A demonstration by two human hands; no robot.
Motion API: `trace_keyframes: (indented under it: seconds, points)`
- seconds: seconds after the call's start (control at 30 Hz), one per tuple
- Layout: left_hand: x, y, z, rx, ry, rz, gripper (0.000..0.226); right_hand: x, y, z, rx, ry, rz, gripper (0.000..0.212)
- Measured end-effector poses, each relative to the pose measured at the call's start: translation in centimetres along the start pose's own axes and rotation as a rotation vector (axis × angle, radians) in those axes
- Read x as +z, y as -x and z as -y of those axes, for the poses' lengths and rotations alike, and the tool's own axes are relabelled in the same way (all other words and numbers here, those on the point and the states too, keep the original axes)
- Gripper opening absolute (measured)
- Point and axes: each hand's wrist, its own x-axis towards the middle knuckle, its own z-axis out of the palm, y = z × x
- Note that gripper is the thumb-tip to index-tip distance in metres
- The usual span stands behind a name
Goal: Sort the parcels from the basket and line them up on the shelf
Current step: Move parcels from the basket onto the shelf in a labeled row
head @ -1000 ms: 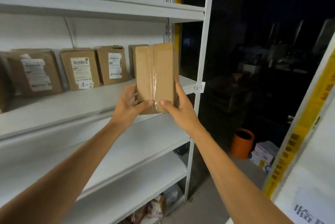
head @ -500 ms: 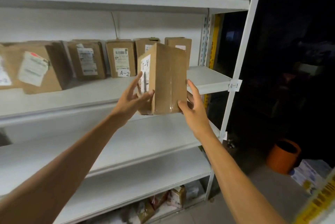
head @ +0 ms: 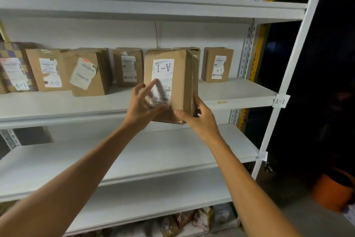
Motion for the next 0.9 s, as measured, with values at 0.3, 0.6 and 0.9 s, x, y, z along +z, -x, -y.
trace_keyframes:
  seconds: [0.3, 0.6, 0.9]
  points:
    - [-6.6, -0.6, 3.6, -0.155, 0.330, 0.139, 0.084, 5.2, -1.4, 0.9, -0.010, -0.267, -0.015, 0.070]
    - [-12.8, -0.8, 8.6, -0.400, 0.679, 0.204, 0.068, 11.0, -2.5, 1.8, 0.015, -0.347, -0.006, 0.052]
    - [-14.3, -0.9, 9.9, -0.348, 0.713, 0.077, 0.105, 15.5, -4.5, 2.1, 0.060, -0.396, -0.039, 0.046]
